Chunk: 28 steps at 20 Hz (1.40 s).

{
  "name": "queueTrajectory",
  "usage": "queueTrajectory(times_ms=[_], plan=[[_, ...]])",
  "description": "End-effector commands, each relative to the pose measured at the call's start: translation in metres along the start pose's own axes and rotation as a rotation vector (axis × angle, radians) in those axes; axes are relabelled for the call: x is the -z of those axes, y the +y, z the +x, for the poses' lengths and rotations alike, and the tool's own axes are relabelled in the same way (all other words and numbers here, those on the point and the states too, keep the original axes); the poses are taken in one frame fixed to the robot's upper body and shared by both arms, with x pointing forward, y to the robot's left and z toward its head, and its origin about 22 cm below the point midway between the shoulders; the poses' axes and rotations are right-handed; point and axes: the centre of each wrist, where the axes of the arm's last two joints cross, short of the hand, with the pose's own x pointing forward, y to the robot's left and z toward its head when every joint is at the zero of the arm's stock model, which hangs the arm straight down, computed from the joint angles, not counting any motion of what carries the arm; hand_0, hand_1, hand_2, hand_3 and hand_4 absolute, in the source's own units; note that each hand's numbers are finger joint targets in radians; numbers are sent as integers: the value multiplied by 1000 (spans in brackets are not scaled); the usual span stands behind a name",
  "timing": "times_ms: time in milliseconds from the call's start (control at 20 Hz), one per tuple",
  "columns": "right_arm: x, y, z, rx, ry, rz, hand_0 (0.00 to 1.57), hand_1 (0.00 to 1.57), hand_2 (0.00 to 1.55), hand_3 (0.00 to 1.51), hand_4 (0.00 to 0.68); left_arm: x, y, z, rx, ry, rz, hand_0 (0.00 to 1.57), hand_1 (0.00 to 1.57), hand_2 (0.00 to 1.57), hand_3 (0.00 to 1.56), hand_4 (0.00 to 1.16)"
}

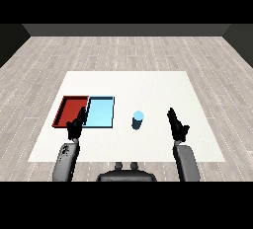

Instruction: Pick the blue can and put it in the blue box

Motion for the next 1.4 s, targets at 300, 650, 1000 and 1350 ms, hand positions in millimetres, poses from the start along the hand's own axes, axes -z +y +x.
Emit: queueTrajectory(times_ms=[300,650,1000,1350], plan=[[26,40,45,166,-244,121,0,0,0,0,0,10,-12,50,-134,-426,-11,0,0,0,0,0],[32,22,34,184,-289,159,0,0,0,0,0,2,1,33,-168,-511,-36,0,0,0,0,0],[33,26,35,195,-273,172,0,0,0,0,0,1,4,28,-176,-499,-51,0,0,0,0,0],[26,51,27,221,-262,173,0,0,0,0,0,-17,8,18,-179,-519,-30,0,0,0,0,0]])
